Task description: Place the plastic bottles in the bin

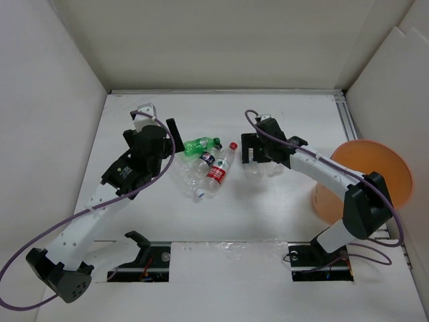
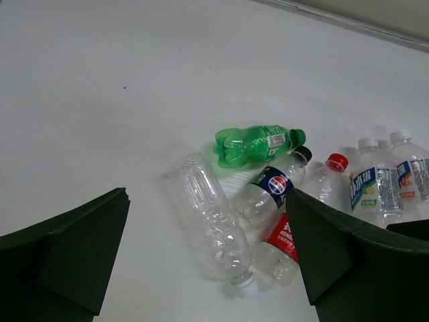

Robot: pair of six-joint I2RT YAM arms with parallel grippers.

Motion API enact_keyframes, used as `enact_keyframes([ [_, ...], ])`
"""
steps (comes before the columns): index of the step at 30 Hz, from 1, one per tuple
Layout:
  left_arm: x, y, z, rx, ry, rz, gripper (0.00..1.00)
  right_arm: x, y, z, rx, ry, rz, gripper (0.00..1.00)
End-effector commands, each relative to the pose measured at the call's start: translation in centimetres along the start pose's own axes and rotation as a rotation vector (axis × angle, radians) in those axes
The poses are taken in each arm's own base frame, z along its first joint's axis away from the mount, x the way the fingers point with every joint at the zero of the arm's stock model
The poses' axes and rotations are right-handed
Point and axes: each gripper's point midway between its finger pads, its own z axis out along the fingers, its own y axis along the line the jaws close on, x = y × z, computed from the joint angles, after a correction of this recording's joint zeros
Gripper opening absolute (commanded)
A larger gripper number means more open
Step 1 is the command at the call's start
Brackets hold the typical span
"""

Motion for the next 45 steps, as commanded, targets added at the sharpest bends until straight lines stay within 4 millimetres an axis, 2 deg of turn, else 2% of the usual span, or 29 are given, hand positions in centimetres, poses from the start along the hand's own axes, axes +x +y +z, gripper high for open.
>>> enact_keyframes([
  [1,-0.1,0.1,0.0,0.005,-0.007,0.003,1.0,-2.5,1.2,-0.2,-0.054,-0.096,0.044,1.0],
  [8,0.2,-0.1,0.1,0.01,0.004,0.008,1.0,-3.5,0.9,-0.3,-0.044,-0.117,0.046,1.0],
  [13,0.2,-0.1,0.1,0.01,0.004,0.008,1.0,-2.4,0.8,2.1,-0.022,-0.067,0.037,1.0],
  [15,0.2,-0.1,0.1,0.01,0.004,0.008,1.0,-3.2,0.3,3.0,-0.007,-0.068,0.052,1.0],
  [16,0.2,-0.1,0.1,0.01,0.004,0.008,1.0,-2.1,0.3,4.7,0.004,-0.016,0.034,0.98],
  [21,0.2,-0.1,0.1,0.01,0.004,0.008,1.0,-1.0,0.1,6.2,0.018,0.018,0.038,0.95],
  [22,0.2,-0.1,0.1,0.01,0.004,0.008,1.0,-1.3,-0.2,6.3,0.021,0.009,0.046,0.93],
  [24,0.2,-0.1,0.1,0.01,0.004,0.008,1.0,-0.3,-0.5,7.1,0.033,0.038,0.051,0.9],
  [25,0.2,-0.1,0.1,0.01,0.004,0.008,1.0,-0.5,-0.4,7.1,0.03,0.03,0.052,0.85],
  [28,0.3,-0.3,0.1,0.018,0.008,0.008,1.0,1.3,-0.9,8.0,0.048,0.073,0.045,0.75],
  [31,0.3,-0.2,0.1,0.018,0.008,0.017,1.0,2.0,-1.1,8.3,0.055,0.09,0.042,0.48],
  [32,0.3,-0.2,0.1,0.018,0.008,0.017,1.0,1.5,-1.0,7.9,0.05,0.076,0.054,0.26],
  [34,0.3,-0.2,0.1,0.018,0.008,0.017,1.0,0.6,-0.7,6.5,0.051,0.04,0.059,0.25],
  [35,0.3,-0.2,0.1,0.018,0.008,0.017,1.0,0.4,-0.9,5.9,0.06,0.035,0.059,0.21],
  [36,0.3,-0.2,0.1,0.018,0.008,0.017,1.0,-0.4,-0.8,5.0,0.056,0.026,0.06,0.14],
  [38,0.3,-0.2,0.1,0.018,0.008,0.017,1.0,-2.4,-0.4,2.6,0.054,-0.028,0.062,0.09],
  [39,0.3,-0.2,0.1,0.018,0.008,0.017,1.0,-4.0,-0.2,0.5,0.059,-0.073,0.063,0.05],
  [42,0.3,-0.2,0.1,0.018,0.008,0.017,1.0,-6.6,-0.2,-3.3,0.061,-0.154,0.073,0.0],
  [44,0.3,-0.2,0.1,0.018,0.008,0.017,1.0,-8.9,-0.2,-7.3,0.043,-0.233,0.08,0.0],
  [45,0.3,-0.4,0.1,0.026,0.013,0.017,1.0,-9.5,-0.4,-8.6,0.044,-0.256,0.074,0.0],
])
